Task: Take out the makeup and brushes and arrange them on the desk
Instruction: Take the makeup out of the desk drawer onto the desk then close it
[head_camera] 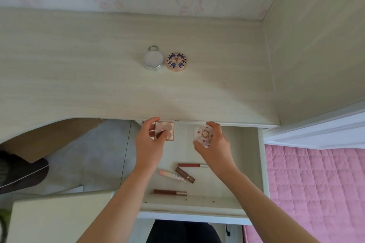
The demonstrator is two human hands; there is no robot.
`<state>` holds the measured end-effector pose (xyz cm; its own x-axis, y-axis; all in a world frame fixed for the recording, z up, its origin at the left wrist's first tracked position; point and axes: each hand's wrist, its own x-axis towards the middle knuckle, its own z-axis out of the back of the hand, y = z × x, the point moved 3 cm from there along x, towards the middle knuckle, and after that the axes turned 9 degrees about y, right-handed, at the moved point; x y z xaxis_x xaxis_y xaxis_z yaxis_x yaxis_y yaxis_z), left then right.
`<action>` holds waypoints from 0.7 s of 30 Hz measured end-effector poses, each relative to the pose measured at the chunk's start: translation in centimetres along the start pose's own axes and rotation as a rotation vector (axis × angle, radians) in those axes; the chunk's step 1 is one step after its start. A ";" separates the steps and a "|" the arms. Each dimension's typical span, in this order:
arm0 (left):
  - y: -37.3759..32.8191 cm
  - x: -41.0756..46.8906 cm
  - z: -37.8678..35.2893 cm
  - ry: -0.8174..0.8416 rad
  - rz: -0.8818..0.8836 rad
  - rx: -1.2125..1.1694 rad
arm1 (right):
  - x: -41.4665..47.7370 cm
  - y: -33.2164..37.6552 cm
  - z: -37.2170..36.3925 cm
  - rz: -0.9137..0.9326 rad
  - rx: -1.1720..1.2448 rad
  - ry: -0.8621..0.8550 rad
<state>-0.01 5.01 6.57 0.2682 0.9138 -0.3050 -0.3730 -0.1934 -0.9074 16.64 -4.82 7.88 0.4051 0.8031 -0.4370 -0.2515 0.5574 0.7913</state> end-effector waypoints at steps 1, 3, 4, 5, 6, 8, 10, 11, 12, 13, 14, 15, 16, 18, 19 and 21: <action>-0.5 0.7 0.3 0.001 -0.006 0.002 | 0.6 0.8 0.0 0.014 -0.006 0.000; -1.4 2.2 0.8 0.000 -0.011 0.010 | 1.9 2.2 0.1 0.049 -0.034 -0.012; -1.8 3.0 1.1 -0.001 -0.015 0.011 | 2.6 2.8 0.1 0.072 -0.050 -0.021; -2.1 3.8 1.3 -0.004 -0.019 0.014 | 3.4 3.5 0.1 0.094 -0.066 -0.029; -2.4 4.7 1.5 -0.009 -0.023 0.023 | 4.1 4.1 0.1 0.113 -0.082 -0.038; -2.9 6.6 1.8 -0.020 -0.025 0.049 | 5.7 5.1 -0.1 0.131 -0.120 -0.047; -3.2 8.3 2.0 -0.020 -0.028 0.078 | 7.3 5.9 -0.3 0.137 -0.161 -0.039; -3.3 9.2 2.0 -0.016 -0.028 0.097 | 8.1 6.2 -0.5 0.137 -0.181 -0.029; -3.4 9.9 1.9 -0.010 -0.026 0.115 | 8.9 6.5 -0.7 0.135 -0.202 -0.017; -3.5 10.6 1.9 -0.005 -0.021 0.128 | 9.6 6.7 -0.9 0.132 -0.222 -0.008; -3.5 11.3 1.8 0.002 -0.014 0.137 | 10.2 6.9 -1.1 0.129 -0.244 -0.002; -3.5 11.9 1.8 0.010 -0.007 0.143 | 10.8 7.1 -1.3 0.122 -0.266 0.002; -3.5 12.4 1.7 0.018 -0.002 0.150 | 11.4 7.2 -1.5 0.112 -0.286 0.006; -3.4 13.3 1.5 0.031 0.003 0.162 | 12.4 7.5 -1.9 0.102 -0.314 0.016; -3.2 13.7 1.5 0.036 0.007 0.162 | 12.7 7.6 -2.1 0.103 -0.325 0.020; -3.0 14.3 1.4 0.043 0.012 0.165 | 13.4 7.7 -2.4 0.103 -0.335 0.024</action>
<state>3.73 19.17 5.38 0.2988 0.8950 -0.3312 -0.5167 -0.1401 -0.8447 17.98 10.74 7.11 0.3433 0.8610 -0.3754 -0.5663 0.5086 0.6486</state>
